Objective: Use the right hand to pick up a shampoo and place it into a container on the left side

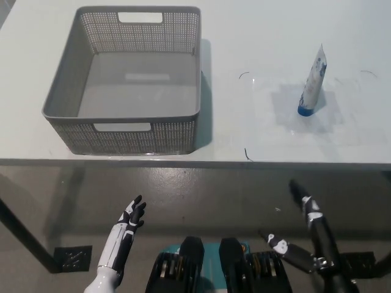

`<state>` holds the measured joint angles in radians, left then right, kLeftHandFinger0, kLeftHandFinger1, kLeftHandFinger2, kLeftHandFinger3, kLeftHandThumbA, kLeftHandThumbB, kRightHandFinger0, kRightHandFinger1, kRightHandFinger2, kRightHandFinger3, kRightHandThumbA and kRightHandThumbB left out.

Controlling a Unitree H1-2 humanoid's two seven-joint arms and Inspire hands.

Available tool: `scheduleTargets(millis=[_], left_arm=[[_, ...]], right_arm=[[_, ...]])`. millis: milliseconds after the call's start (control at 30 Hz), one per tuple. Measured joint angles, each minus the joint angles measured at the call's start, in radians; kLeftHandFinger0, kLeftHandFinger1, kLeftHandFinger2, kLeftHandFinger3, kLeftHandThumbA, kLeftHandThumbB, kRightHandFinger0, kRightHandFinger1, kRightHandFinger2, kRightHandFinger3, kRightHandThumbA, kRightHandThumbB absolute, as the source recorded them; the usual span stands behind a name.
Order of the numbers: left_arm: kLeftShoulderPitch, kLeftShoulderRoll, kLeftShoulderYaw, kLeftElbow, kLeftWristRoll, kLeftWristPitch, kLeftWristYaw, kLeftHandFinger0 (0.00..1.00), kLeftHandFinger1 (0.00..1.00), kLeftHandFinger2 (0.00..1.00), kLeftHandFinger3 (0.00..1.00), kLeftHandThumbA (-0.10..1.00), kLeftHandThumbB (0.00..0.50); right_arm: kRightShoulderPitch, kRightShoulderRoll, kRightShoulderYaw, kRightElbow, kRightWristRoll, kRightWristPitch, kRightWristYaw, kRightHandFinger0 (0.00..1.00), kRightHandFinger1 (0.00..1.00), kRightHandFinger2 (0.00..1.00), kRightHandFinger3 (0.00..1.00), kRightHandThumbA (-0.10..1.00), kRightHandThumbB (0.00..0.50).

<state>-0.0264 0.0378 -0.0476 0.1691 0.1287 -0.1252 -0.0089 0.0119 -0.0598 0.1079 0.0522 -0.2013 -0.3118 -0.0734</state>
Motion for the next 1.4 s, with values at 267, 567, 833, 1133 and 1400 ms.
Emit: scheduleTargets(millis=[267,567,833,1133,1400], left_arm=[[0.015,0.0,0.001,0.0,-0.001,0.0,0.0,1.0,1.0,1.0,1.0,1.0,0.088],[0.035,0.0,0.003,0.0,-0.001,-0.003,0.0,1.0,1.0,1.0,1.0,1.0,0.08],[0.051,0.0,0.011,0.0,-0.004,-0.004,0.0,1.0,1.0,1.0,1.0,1.0,0.074],[0.053,-0.001,0.019,-0.002,-0.007,-0.004,0.0,1.0,1.0,1.0,1.0,1.0,0.084],[0.053,-0.001,0.025,-0.002,-0.011,-0.005,0.0,1.0,1.0,1.0,1.0,1.0,0.061]], right_arm=[[-0.004,0.012,-0.044,-0.178,-0.077,-0.01,-0.034,1.0,1.0,1.0,1.0,1.0,0.405],[-0.119,0.008,-0.113,-0.216,-0.08,0.054,-0.034,1.0,1.0,1.0,1.0,1.0,0.387],[-0.292,-0.005,-0.176,-0.112,-0.051,0.123,-0.035,1.0,1.0,1.0,1.0,1.0,0.413],[-0.479,-0.051,-0.222,0.161,-0.053,0.171,-0.059,1.0,1.0,1.0,1.0,1.0,0.402],[-0.626,-0.082,-0.25,0.439,-0.036,0.167,-0.085,1.0,1.0,1.0,1.0,0.97,0.412]])
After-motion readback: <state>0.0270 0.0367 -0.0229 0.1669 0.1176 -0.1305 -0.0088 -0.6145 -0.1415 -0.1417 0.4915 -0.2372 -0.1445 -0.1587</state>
